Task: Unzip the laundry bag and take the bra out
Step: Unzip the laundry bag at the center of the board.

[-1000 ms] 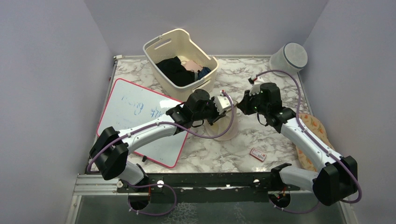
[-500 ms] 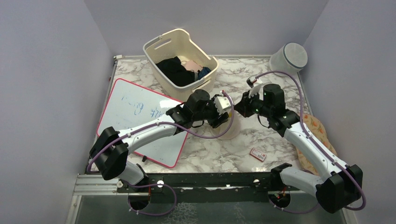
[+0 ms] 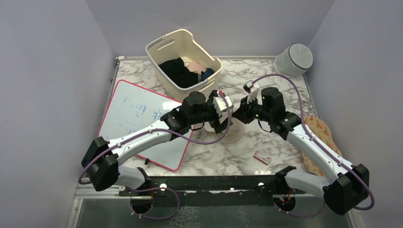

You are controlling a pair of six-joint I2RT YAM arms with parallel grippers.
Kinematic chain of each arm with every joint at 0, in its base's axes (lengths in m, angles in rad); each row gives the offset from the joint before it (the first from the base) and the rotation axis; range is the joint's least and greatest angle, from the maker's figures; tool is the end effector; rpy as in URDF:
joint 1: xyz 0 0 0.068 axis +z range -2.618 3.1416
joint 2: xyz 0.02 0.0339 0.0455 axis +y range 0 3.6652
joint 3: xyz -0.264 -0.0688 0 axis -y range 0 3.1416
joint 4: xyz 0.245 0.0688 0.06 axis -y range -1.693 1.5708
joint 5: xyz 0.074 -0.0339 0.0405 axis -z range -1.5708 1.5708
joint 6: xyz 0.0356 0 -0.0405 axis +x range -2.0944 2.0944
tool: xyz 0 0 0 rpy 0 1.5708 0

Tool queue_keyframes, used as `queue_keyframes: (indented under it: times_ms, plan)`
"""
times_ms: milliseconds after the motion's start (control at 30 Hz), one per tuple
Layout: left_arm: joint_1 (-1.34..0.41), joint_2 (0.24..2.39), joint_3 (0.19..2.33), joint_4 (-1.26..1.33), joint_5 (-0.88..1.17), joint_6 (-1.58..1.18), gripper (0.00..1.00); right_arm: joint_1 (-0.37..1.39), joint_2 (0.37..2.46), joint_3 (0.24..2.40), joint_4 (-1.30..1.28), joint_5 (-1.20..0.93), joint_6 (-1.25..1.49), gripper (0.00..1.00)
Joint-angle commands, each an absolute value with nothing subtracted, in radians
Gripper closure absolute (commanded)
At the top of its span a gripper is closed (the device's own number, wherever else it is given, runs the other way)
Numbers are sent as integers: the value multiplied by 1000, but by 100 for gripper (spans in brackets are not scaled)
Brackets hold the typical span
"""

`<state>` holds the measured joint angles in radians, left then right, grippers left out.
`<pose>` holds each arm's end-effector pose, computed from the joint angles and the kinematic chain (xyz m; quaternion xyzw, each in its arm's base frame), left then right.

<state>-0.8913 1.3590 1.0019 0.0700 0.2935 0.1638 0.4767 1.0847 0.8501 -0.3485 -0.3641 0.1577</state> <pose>0.1922 -0.2544 0.3116 0.4745 0.6406 -0.3202 0.5118 0.2060 0.1207 0.2893 -0.2223 0.8413 0.2969 0.3932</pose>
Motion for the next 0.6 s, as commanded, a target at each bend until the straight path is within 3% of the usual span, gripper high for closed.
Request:
queue_keyframes:
  times_ms: [0, 67, 167, 300, 400, 567]
  plan:
    - [-884, 1345, 1008, 92, 253, 151, 37, 480, 1059, 899, -367, -344, 129, 99]
    - [-883, 1356, 1020, 79, 260, 148, 46, 480, 1064, 912, -385, -337, 112, 99]
    - [-884, 1370, 1025, 76, 298, 136, 47, 482, 1077, 932, -410, -335, 95, 99]
    - [-885, 1399, 1044, 55, 306, 122, 29, 481, 1065, 935, -413, -340, 90, 99]
    - [-884, 1425, 1055, 37, 278, 125, 27, 483, 1061, 934, -414, -353, 90, 99]
    - [-885, 1451, 1075, 13, 238, 129, 54, 486, 1060, 926, -418, -354, 83, 99]
